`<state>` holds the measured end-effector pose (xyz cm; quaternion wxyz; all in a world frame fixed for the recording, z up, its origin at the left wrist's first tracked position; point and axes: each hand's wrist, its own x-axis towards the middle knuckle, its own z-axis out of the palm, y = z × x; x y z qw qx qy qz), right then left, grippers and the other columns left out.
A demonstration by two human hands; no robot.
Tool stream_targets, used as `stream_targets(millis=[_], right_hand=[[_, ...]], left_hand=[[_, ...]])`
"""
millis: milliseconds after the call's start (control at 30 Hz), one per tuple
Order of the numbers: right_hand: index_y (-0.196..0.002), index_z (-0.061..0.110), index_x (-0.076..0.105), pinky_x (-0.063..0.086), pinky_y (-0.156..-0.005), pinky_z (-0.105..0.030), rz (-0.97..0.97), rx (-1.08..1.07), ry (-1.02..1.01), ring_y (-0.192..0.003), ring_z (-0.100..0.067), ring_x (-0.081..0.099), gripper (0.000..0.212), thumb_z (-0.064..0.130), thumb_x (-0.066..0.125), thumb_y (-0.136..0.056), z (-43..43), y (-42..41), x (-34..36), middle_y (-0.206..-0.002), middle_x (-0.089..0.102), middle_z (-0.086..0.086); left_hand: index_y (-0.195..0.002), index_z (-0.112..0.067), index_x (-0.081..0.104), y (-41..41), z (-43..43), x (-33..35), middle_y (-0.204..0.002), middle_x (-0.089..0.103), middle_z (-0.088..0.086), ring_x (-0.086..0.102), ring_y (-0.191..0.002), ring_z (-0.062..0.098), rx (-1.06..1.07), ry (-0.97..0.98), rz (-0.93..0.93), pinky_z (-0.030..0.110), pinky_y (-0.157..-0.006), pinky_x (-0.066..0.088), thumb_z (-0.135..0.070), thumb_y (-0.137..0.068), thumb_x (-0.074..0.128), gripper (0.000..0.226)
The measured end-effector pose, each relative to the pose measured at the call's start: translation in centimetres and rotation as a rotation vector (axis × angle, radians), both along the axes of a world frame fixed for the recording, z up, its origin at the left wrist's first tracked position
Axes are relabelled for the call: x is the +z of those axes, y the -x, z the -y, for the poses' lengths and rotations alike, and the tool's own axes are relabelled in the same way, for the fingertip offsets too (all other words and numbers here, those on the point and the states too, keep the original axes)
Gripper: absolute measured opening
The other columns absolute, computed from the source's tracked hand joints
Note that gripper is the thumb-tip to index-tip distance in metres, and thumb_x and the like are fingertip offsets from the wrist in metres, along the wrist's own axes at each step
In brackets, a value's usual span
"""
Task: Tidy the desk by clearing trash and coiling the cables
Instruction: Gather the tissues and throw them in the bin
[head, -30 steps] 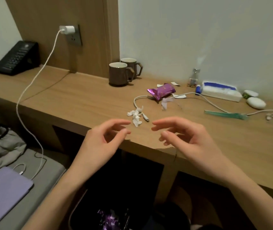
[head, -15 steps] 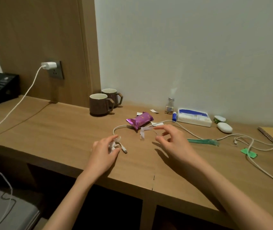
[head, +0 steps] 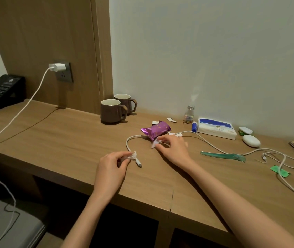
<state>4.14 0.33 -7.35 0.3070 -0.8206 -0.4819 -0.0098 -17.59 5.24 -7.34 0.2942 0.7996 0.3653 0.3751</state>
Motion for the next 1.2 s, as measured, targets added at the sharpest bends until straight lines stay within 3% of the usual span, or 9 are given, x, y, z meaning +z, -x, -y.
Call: stream_targets(millis=[133,267,367,500,667,800,1000,1100,1200], right_hand=[[-0.094,0.017,0.076,0.047,-0.078,-0.024,0.014,0.093,-0.123,-0.084,-0.009,0.060,0.013,0.017,0.065,-0.086,0.7,0.4,0.4,-0.094,0.073,0.001],[-0.094,0.013,0.076,0.051,-0.083,-0.027,0.054,0.130,-0.163,-0.085,-0.012,0.065,0.023,-0.001,0.062,-0.083,1.4,0.9,0.4,-0.093,0.074,-0.003],[-0.100,0.013,0.075,0.051,-0.086,-0.021,0.015,0.121,-0.202,-0.087,-0.007,0.063,0.025,-0.002,0.062,-0.084,2.5,1.4,1.0,-0.097,0.074,-0.002],[-0.106,0.017,0.072,0.053,-0.085,-0.024,-0.011,0.128,-0.277,-0.090,-0.006,0.061,0.028,0.000,0.062,-0.086,4.9,2.8,2.6,-0.100,0.070,0.003],[-0.116,0.018,0.065,0.054,-0.085,-0.021,0.134,0.235,-0.406,-0.096,-0.003,0.063,0.038,-0.005,0.063,-0.085,8.3,4.6,4.9,-0.114,0.068,0.002],[-0.127,0.018,0.054,0.049,-0.088,-0.011,0.012,0.298,-0.435,-0.101,0.005,0.063,0.045,0.004,0.066,-0.086,10.2,6.7,6.5,-0.109,0.067,0.008],[-0.107,0.013,0.069,0.056,-0.077,-0.018,-0.213,0.471,-0.397,-0.085,-0.001,0.070,0.025,0.010,0.069,-0.082,11.6,10.9,7.0,-0.095,0.073,0.005],[-0.098,0.010,0.073,0.056,-0.071,-0.017,-0.301,0.570,-0.336,-0.077,-0.006,0.072,0.018,0.009,0.070,-0.080,11.5,13.7,5.9,-0.088,0.073,0.002],[-0.091,0.008,0.074,0.060,-0.069,-0.029,-0.344,0.623,-0.225,-0.069,-0.011,0.072,0.011,0.010,0.073,-0.080,10.6,16.0,3.4,-0.081,0.074,-0.002]], left_hand=[[-0.109,-0.027,0.069,0.1,0.2,0.2,-0.089,0.067,-0.017,0.060,-0.082,-0.004,0.005,0.021,0.020,0.006,-0.065,0.044,-0.019,-0.086,0.065,0.025],[-0.108,-0.028,0.070,0.3,0.3,0.3,-0.087,0.064,-0.022,0.058,-0.082,-0.007,0.002,0.038,0.036,0.002,-0.063,0.043,-0.018,-0.086,0.065,0.025],[-0.108,-0.029,0.070,0.7,0.3,0.4,-0.091,0.065,-0.021,0.058,-0.085,-0.008,-0.015,0.077,0.069,0.000,-0.065,0.043,-0.019,-0.086,0.065,0.025],[-0.108,-0.030,0.069,1.9,0.3,0.9,-0.104,0.069,-0.010,0.060,-0.097,0.002,-0.080,0.185,0.182,0.014,-0.080,0.047,-0.015,-0.087,0.063,0.026],[-0.110,-0.026,0.069,4.9,1.5,1.6,-0.105,0.069,-0.009,0.061,-0.099,0.004,-0.116,0.204,0.261,0.014,-0.079,0.046,-0.013,-0.087,0.063,0.027],[-0.107,-0.029,0.070,7.7,2.6,2.4,-0.099,0.071,-0.014,0.063,-0.095,0.004,-0.137,0.156,0.295,0.018,-0.082,0.048,-0.015,-0.086,0.064,0.026],[-0.110,-0.028,0.069,11.9,4.0,2.8,-0.102,0.071,-0.012,0.063,-0.098,0.005,-0.167,0.121,0.261,0.023,-0.085,0.048,-0.018,-0.086,0.063,0.027],[-0.106,-0.030,0.071,13.8,4.2,1.7,-0.096,0.072,-0.016,0.064,-0.092,0.000,-0.162,0.131,0.208,0.014,-0.077,0.048,-0.017,-0.086,0.064,0.025],[-0.104,-0.031,0.071,15.6,3.9,-0.5,-0.090,0.072,-0.015,0.064,-0.083,0.000,-0.152,0.166,0.128,0.012,-0.071,0.047,-0.017,-0.086,0.064,0.024]])
